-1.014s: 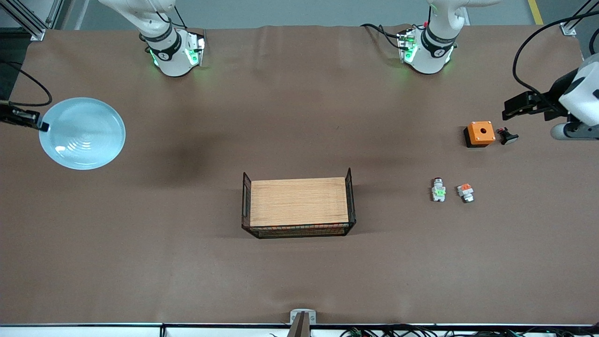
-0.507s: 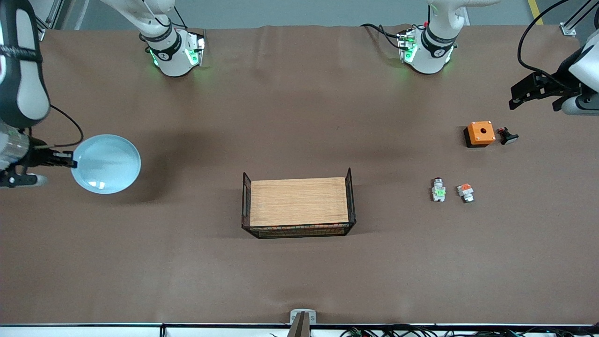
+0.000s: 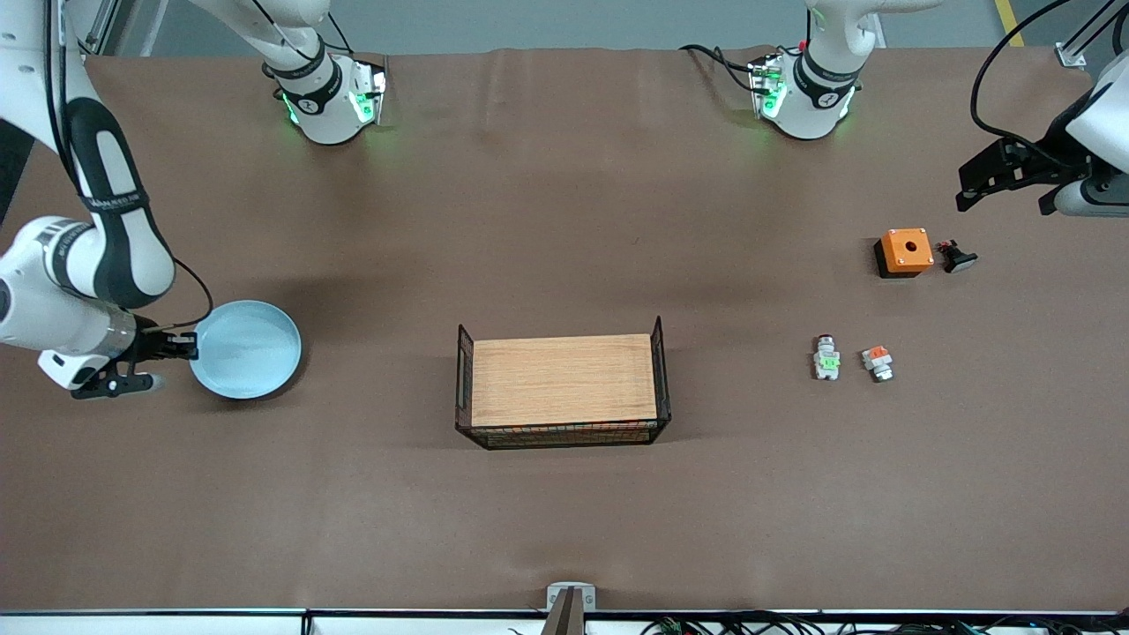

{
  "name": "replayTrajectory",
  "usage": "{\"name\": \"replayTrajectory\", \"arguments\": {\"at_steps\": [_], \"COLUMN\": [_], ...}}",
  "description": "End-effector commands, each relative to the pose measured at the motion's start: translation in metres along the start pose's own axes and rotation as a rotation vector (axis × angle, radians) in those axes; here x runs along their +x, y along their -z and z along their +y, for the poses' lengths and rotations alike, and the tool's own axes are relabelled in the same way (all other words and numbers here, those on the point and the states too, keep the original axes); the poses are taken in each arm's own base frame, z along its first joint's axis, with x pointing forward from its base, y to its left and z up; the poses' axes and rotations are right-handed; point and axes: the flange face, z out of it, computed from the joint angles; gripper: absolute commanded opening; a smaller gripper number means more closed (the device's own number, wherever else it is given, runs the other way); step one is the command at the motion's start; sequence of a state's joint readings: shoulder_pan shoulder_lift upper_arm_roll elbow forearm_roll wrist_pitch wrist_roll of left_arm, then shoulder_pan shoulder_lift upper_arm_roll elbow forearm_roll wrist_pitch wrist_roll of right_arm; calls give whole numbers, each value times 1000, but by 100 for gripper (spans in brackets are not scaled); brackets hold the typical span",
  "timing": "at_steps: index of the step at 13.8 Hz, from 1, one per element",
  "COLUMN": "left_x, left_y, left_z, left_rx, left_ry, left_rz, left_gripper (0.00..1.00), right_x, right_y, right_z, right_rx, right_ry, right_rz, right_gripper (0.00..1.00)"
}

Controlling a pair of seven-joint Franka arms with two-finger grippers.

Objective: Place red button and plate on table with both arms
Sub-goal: 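Carry the plate away from the basket and lower it with the right gripper, then open the right gripper to release the plate on the table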

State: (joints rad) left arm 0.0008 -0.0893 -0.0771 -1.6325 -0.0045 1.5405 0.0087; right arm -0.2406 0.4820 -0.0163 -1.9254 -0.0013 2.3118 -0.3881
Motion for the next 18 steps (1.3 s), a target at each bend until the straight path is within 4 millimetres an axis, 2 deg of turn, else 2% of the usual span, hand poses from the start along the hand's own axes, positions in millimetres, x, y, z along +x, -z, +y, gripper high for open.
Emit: {"name": "replayTrajectory", "arguments": {"at_steps": [1,3,5,7,9,11,14,16,18], "left_x": [-9,-12,-15,-14,-16,-15,-15,-16,-17], "left_y": [9,12,13,12,14,15,15,14,11], "left_z": [11,12,10,10,0,-8,-7,-5,-1], "left_rx": [35,51,52,50,50,49,43,39,37], "left_ry": [-39,-70,-80,-76,-58,-44,-44,-45,-54], "left_rz": [28,32,33,38,42,43,43,36,17], "left_gripper": [100,100,100,100,100,100,100,100,100], "right_x": [8,11,13,14,15,10,-3,-12,-20], "right_y": [-16,-35,-41,-37,-25,6,73,116,161], "right_z": [3,4,6,5,8,10,4,-7,-28], "right_rx": [9,4,-1,-1,-5,-4,7,11,11], "right_ry": [12,11,8,-1,-4,-14,-112,-198,-257], "right_rz": [29,42,50,53,63,62,44,37,36], "right_gripper": [2,3,12,66,96,98,98,99,99]}}
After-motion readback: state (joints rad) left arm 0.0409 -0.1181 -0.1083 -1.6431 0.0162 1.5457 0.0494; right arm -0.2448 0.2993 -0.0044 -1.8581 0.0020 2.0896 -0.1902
